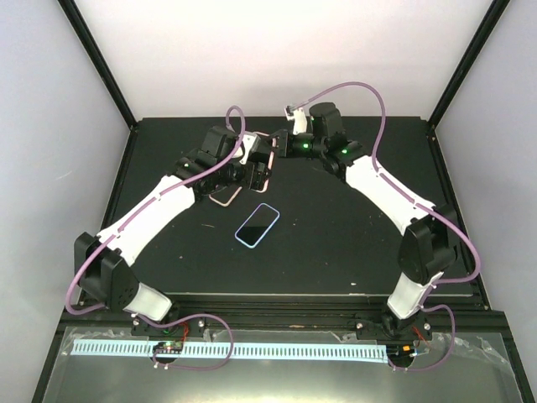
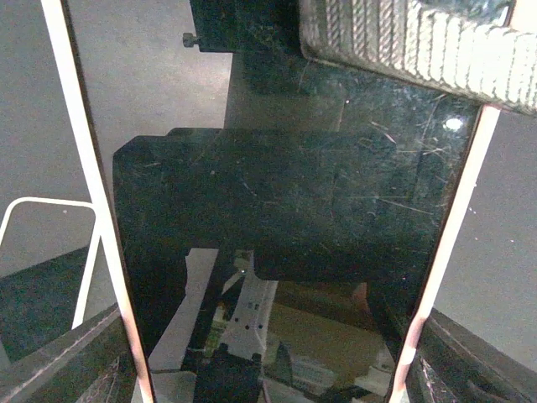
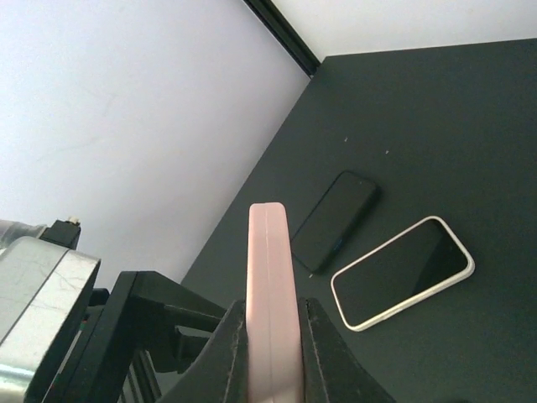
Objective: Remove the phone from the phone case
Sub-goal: Pick up the phone at the center of the board.
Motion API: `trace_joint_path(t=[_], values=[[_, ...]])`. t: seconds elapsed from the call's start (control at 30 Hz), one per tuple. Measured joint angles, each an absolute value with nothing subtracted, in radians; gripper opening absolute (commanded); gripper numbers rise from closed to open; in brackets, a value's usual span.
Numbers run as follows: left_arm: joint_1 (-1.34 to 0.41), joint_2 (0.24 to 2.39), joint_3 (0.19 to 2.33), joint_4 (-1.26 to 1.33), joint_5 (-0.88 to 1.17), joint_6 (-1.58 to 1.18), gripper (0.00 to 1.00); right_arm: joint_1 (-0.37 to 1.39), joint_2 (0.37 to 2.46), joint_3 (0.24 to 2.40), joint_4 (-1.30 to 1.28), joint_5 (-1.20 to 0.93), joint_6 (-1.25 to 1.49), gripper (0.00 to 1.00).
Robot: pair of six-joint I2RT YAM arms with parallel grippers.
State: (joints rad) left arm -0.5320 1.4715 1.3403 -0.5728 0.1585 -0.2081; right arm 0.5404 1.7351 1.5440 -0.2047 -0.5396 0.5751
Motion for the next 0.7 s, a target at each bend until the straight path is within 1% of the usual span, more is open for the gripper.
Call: trace_joint_path(t=[0.03, 0.07, 0.17, 0.3, 0.47, 0.57, 0.7], values=[[-0.532, 1.472, 1.340, -0.577, 0.163, -0.209, 0.96, 0.541, 1.732, 1.542, -0.209, -0.538, 0.568, 0.01], [-0.531, 1.472, 1.340, -0.579, 0.165, -0.208, 0.99, 0.541, 1.729, 1.539, -0.210, -0.539, 0.561, 0.01], [-0.516, 1.466, 1.345, -0.578, 0.200, -0.184, 0.99, 0.545, 1.692, 1.506, -0.225, -0.557, 0.502, 0.01], [-0.471, 1.430, 1.345, -0.578, 0.351, -0.117, 0.99, 0.545, 1.647, 1.486, -0.242, -0.609, 0.424, 0.01], [-0.384, 1.378, 1.344, -0.599, 0.573, -0.009, 0.99, 0.533, 1.621, 1.484, -0.247, -0.763, 0.375, 0.01], [-0.344, 1.341, 1.308, -0.604, 0.668, 0.048, 0.99, 0.519, 1.621, 1.478, -0.242, -0.861, 0.368, 0.01], [-0.313, 1.290, 1.259, -0.615, 0.788, 0.036, 0.99, 0.505, 1.606, 1.425, -0.205, -0.927, 0.403, 0.01]])
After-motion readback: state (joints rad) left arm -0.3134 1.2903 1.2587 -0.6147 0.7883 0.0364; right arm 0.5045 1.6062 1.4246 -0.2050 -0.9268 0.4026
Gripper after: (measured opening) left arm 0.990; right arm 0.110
